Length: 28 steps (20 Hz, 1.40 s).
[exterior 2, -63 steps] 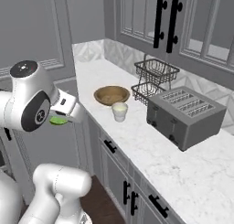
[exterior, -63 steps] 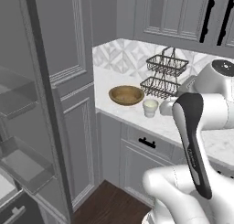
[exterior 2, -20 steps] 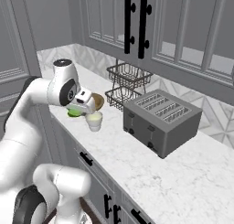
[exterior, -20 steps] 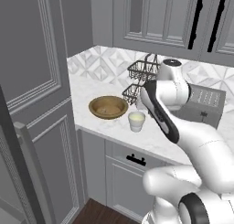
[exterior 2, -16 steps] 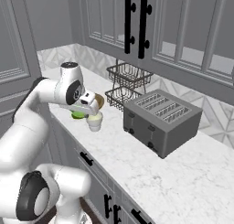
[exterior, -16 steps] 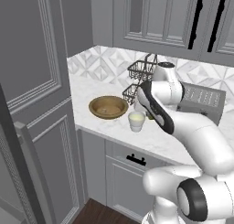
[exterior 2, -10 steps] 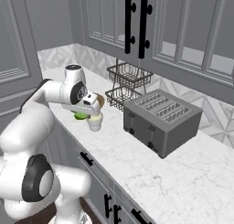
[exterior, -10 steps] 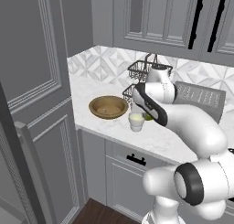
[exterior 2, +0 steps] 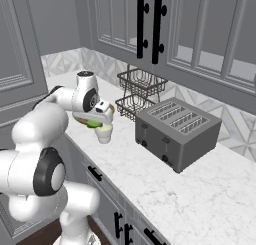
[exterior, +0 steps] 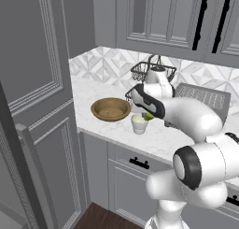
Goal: Grab a lemon wedge from the fridge and one ice cube from the ice bowl, and put them in the glass of lemonade.
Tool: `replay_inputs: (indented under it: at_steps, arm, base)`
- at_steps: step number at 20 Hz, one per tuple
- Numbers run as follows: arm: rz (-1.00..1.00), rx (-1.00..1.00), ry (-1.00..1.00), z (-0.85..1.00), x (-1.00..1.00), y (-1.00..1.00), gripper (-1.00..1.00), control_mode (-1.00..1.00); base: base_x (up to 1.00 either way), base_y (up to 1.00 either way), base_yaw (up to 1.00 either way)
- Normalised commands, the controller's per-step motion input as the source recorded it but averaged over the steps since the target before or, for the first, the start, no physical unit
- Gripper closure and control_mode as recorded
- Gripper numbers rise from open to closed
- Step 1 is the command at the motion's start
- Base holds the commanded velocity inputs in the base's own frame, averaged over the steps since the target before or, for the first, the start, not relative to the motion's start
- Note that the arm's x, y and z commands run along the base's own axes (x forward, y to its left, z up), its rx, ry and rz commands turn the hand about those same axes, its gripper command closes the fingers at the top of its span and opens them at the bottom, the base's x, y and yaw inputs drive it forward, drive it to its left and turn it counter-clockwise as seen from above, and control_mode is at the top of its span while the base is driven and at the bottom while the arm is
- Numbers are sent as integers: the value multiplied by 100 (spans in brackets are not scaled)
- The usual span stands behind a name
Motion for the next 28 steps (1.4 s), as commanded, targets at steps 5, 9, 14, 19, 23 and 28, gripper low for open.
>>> replay_inputs:
  at_steps: [5,9,14,19,23,28]
  arm:
    - [0,0,0,0,40,0,100,-100]
    - [0,0,9,0,32,0,100,-100]
    - [0,0,10,0,57,0,100,-100]
    - [0,0,0,0,29,0,100,-100]
    - [0,0,0,-10,5,0,100,-100]
    - [0,0,0,-24,6,0,100,-100]
  base:
    - [0,0,0]
    - [0,0,0]
    - [0,0,0]
    - [0,0,0]
    - [0,0,0]
    - [0,0,0]
